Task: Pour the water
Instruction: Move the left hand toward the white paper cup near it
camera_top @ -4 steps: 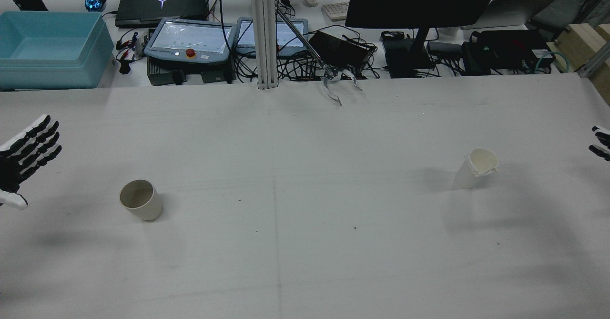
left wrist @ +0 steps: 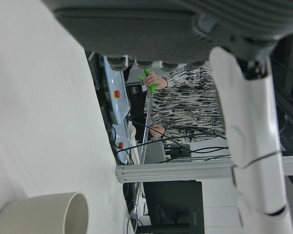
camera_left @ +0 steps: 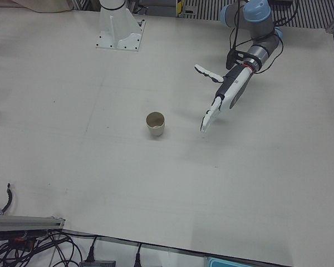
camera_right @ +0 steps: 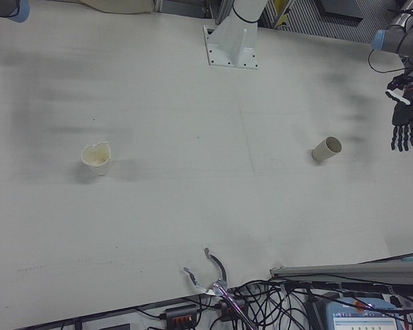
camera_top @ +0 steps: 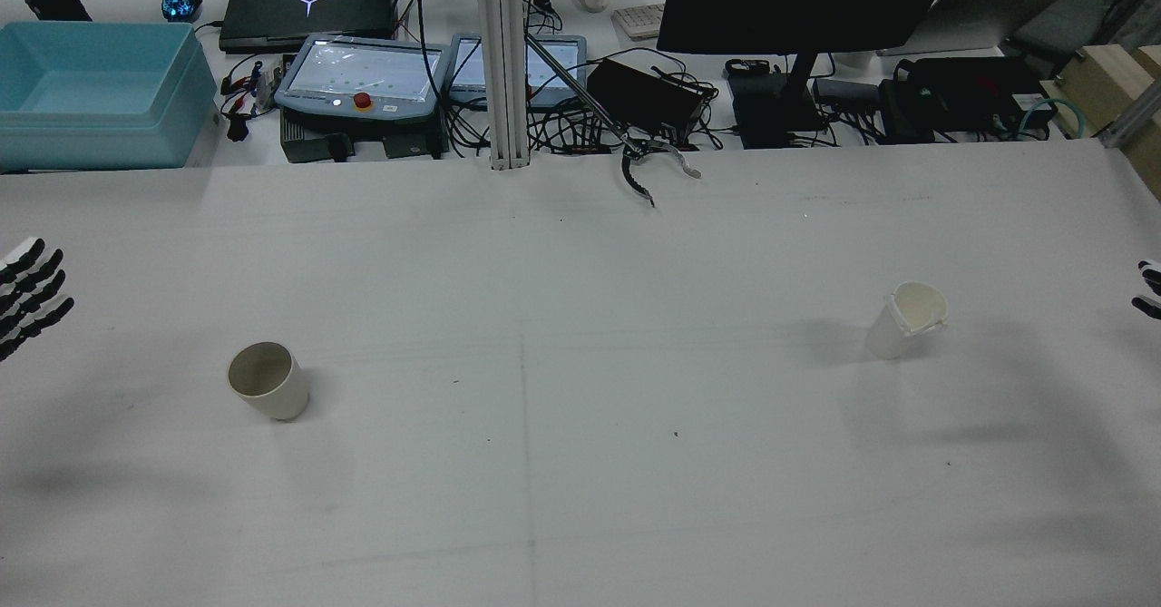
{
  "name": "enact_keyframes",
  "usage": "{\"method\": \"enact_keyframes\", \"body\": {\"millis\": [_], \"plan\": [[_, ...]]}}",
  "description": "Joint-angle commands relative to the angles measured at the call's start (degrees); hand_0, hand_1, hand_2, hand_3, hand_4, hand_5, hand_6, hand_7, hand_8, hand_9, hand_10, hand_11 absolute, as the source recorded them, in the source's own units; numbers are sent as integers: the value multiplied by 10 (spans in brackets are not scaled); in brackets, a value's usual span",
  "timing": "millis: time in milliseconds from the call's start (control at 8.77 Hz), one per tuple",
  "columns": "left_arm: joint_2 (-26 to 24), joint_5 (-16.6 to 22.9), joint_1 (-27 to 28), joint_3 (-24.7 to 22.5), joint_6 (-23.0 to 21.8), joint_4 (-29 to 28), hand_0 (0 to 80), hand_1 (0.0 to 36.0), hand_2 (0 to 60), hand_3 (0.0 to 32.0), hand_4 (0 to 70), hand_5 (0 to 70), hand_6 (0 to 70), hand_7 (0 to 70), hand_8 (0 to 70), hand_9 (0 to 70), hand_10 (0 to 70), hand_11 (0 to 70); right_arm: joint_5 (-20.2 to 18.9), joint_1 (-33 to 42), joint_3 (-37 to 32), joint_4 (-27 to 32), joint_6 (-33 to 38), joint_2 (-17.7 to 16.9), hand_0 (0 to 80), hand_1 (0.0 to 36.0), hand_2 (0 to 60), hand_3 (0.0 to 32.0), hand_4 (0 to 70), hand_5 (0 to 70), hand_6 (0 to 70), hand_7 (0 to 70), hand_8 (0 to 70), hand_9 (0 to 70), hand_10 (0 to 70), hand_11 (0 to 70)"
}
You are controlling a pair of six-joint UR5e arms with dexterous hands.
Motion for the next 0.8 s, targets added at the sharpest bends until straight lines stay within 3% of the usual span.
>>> {"method": "enact_keyframes", "body": {"millis": [0,114,228,456,684], "plan": [[4,0,5,44,80,-100,668,263,0,80,0,0,0,8,0,0,15,56,0,-5,-41,0,-8,18,523,130,0,0,318,72,88,107,31,25,91,144],[-3,0,7,46,85,-94,675,267,0,38,0,0,0,14,0,0,16,58,0,-5,-41,1,-8,18,526,132,0,0,314,75,85,105,27,22,85,135],[-21,1,9,60,84,-82,639,248,0,2,18,0,0,8,0,0,13,51,0,-7,-40,1,-8,20,528,133,0,0,315,73,87,107,27,21,83,132],[-53,2,13,97,80,-75,573,180,0,0,29,0,0,0,0,0,4,32,0,-5,-40,2,-5,21,524,127,0,0,301,75,85,128,42,43,100,158],[-54,4,14,101,66,-68,550,150,0,0,38,0,0,0,0,0,5,30,1,16,12,17,4,9,553,158,0,0,322,115,111,175,62,71,106,169]]}}
